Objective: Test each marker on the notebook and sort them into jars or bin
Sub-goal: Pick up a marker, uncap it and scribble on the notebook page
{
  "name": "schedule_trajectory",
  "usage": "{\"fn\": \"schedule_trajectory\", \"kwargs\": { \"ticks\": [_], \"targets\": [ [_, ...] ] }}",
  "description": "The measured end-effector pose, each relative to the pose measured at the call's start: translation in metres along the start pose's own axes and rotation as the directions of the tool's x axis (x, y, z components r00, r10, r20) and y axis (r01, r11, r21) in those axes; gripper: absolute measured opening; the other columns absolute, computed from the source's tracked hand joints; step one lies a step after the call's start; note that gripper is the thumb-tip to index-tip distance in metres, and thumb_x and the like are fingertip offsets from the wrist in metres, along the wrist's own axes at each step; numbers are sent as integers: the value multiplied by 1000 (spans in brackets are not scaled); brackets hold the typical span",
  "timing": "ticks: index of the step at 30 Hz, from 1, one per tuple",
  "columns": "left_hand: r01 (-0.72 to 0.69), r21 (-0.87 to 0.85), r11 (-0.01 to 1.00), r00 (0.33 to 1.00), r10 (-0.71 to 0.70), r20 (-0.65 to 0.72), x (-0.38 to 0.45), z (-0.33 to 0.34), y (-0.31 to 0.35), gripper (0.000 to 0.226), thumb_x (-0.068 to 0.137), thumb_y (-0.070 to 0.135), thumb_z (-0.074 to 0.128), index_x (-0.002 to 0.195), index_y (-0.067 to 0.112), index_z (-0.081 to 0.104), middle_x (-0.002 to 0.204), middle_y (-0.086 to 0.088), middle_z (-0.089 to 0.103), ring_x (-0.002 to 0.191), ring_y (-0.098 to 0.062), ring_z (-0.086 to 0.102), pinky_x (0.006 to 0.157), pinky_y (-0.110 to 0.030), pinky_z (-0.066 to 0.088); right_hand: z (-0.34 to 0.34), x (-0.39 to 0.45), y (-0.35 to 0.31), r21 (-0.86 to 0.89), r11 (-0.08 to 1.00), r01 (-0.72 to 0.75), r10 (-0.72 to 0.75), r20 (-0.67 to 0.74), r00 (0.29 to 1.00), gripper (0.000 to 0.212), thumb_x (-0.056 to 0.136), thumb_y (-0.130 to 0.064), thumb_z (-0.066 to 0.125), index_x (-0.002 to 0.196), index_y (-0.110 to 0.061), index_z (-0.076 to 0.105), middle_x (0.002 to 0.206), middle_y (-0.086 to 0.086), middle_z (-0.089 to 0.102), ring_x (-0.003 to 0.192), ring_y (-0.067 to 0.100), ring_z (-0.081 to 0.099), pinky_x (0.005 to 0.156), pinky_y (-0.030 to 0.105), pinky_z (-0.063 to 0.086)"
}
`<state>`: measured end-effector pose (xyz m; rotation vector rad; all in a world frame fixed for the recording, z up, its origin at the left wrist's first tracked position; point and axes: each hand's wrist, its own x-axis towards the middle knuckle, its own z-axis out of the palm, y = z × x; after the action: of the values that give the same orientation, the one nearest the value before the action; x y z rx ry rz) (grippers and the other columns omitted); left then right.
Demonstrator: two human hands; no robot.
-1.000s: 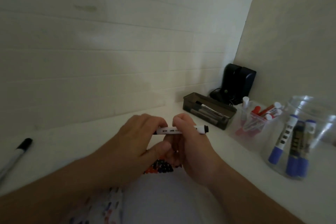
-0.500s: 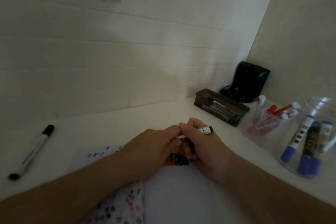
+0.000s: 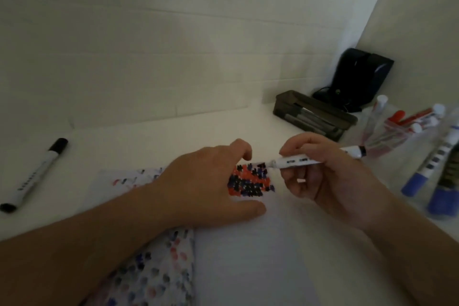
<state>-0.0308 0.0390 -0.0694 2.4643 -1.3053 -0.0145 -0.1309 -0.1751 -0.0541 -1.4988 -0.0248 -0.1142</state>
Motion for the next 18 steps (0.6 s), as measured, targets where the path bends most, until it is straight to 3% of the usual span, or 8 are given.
{"fn": "schedule_trajectory", "kwargs": {
  "ticks": [3,6,12,18],
  "targets": [
    [-35,142,989,998,26,63,2,3,-3,75,70,97,42,133,57,36,101,22,46,94,-4,47,75,-28,38,-4,0,3,-221,975,0,-3,-11,1000,10,79,-20,72,75,-12,70,67,17,63,56,24,54,47,27,40],
    [-22,149,989,995,7,100,3,2,-3,82,66,100,37,139,63,32,97,22,43,90,-3,44,70,-27,35,-1,2,14,-370,929,-16,-12,-72,997,22,79,-14,74,66,-15,57,58,12,51,50,21,40,48,33,29],
    [-11,134,991,993,-5,119,4,1,-3,80,64,100,36,137,67,33,97,21,45,91,-2,45,69,-27,36,7,4,15,-468,882,-56,-39,-193,980,34,85,-7,76,64,-5,49,56,10,58,52,26,49,51,35,37],
    [6,128,992,992,-22,126,4,1,-4,81,63,100,36,136,66,36,94,22,43,89,-2,45,70,-29,36,11,6,15,-445,887,-122,-12,-287,958,29,87,0,70,66,-6,51,55,14,62,45,21,53,45,30,41]
  ]
}}
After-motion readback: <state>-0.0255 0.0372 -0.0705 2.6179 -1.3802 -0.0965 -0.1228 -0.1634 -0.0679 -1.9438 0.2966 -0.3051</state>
